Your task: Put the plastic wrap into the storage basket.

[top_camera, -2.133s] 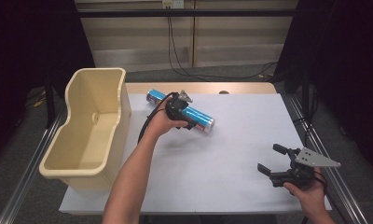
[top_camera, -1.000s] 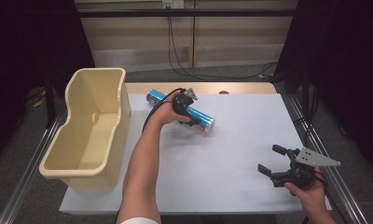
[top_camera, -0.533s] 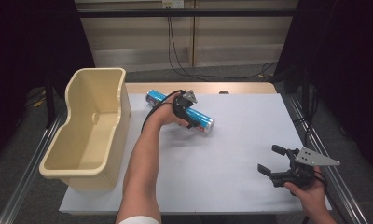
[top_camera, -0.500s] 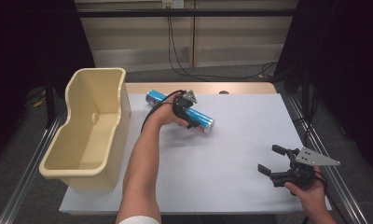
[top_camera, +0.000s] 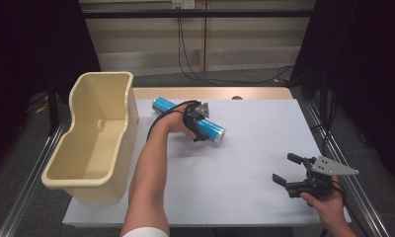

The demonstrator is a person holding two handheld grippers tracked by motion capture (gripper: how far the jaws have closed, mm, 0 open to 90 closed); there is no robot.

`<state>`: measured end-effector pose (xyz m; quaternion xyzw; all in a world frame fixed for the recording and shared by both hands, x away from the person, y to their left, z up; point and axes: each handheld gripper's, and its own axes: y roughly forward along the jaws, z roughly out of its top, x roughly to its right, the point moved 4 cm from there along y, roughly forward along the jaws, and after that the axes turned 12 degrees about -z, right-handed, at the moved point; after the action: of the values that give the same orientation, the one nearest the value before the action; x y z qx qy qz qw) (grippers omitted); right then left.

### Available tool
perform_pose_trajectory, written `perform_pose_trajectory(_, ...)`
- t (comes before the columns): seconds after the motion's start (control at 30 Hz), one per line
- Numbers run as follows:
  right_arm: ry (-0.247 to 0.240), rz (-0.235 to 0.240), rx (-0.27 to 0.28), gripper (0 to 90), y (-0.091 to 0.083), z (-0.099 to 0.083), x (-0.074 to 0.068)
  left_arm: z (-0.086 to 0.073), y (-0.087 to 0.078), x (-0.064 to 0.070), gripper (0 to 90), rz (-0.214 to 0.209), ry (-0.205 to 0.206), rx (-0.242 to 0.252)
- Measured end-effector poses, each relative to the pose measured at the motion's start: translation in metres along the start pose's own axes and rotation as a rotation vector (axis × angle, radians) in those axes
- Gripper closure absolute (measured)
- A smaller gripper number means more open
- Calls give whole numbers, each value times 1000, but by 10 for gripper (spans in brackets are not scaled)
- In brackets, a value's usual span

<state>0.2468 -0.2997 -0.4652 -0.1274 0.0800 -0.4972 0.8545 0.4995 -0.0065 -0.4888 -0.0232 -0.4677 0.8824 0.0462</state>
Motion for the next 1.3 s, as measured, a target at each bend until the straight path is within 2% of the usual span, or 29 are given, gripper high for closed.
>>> perform_pose_trajectory(0.17,5,0,0,51,0,0,0,5,0,4,17,13,-12,-46)
perform_pose_trajectory(0.23,2,2,-1,51,1,0,0,8,2,7,41,14,-32,-41)
perform_pose_trajectory(0.27,-1,3,-5,52,2,0,0,12,3,9,71,14,-56,-61)
perform_pose_trajectory(0.37,-4,4,-6,52,3,0,0,15,4,11,91,16,-66,-80)
perform_pose_trajectory(0.53,-3,3,-4,53,3,1,0,26,5,22,152,46,-63,-161)
perform_pose_trajectory(0.6,-2,5,-4,53,3,1,0,31,7,27,161,48,-97,-173)
perform_pose_trajectory(0.63,-4,5,-5,53,4,1,0,33,8,28,169,46,-120,-168)
perform_pose_trajectory(0.7,-4,5,-4,53,4,1,0,36,10,33,201,40,-114,-165)
perform_pose_trajectory(0.8,-5,5,0,53,3,2,0,40,11,39,215,25,-140,-163)
perform_pose_trajectory(0.83,-6,6,2,53,3,2,0,41,12,41,218,16,-162,-147)
perform_pose_trajectory(0.87,-7,6,1,53,3,2,-1,44,12,44,222,8,-206,-143)
perform_pose_trajectory(0.9,-7,6,1,53,3,2,-1,44,12,44,224,8,-206,-143)
perform_pose_trajectory(0.97,-9,5,-2,52,3,2,-1,47,13,46,225,-11,-243,-143)
perform_pose_trajectory(1.03,-8,6,1,52,3,2,-1,53,15,53,233,-57,-325,-119)
perform_pose_trajectory(1.07,-8,6,1,52,3,2,-1,53,15,53,236,-57,-325,-119)
perform_pose_trajectory(1.1,-7,8,2,53,3,3,-1,55,16,55,236,-73,-346,-111)
perform_pose_trajectory(1.13,-8,7,0,53,3,2,0,56,14,60,259,-106,-373,-69)
perform_pose_trajectory(1.23,-6,8,-1,53,3,2,0,55,13,64,285,-107,-360,-53)
perform_pose_trajectory(1.27,-7,9,-1,53,3,2,0,55,11,65,289,-103,-343,-51)
perform_pose_trajectory(1.3,-7,9,-1,53,3,2,0,55,9,66,289,-112,-350,-33)
